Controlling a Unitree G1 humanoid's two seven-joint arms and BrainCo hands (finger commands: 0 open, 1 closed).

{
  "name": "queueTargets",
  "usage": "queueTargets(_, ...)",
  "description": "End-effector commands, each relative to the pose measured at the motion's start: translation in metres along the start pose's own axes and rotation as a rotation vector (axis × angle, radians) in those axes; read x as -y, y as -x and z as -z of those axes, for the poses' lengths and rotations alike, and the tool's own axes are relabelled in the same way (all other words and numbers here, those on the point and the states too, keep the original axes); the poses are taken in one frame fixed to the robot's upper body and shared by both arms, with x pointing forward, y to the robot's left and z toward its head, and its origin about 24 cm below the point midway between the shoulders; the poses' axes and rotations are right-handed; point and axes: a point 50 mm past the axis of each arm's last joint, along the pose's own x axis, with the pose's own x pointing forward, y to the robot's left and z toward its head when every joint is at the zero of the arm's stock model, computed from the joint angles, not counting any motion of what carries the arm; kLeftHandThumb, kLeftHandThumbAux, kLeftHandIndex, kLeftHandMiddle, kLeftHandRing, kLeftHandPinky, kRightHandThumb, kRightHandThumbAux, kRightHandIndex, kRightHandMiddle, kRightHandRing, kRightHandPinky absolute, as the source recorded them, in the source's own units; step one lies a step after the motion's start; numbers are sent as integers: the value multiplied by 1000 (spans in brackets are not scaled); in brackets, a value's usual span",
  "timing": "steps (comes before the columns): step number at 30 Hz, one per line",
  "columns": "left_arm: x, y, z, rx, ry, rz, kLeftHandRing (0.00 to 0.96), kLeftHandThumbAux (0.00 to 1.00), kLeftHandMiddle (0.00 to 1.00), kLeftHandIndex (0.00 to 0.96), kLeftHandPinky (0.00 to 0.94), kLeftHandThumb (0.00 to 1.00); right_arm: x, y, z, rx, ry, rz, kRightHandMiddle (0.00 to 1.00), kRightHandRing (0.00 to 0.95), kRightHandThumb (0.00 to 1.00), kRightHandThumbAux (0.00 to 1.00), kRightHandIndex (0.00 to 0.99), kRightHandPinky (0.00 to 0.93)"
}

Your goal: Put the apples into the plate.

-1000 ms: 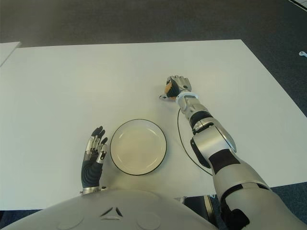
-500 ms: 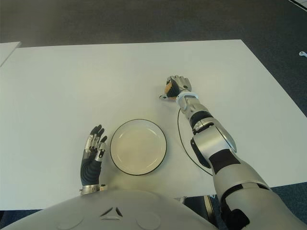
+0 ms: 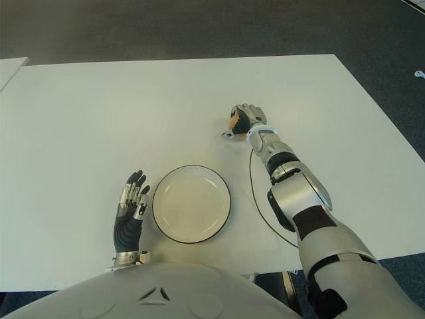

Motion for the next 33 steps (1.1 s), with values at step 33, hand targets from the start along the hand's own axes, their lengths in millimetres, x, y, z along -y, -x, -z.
queueTargets(33,-1,-18,12,27,26,-12,11,531,23,69,55,106,59,29,-58,562,-49,126,866,847,737,709,440,835)
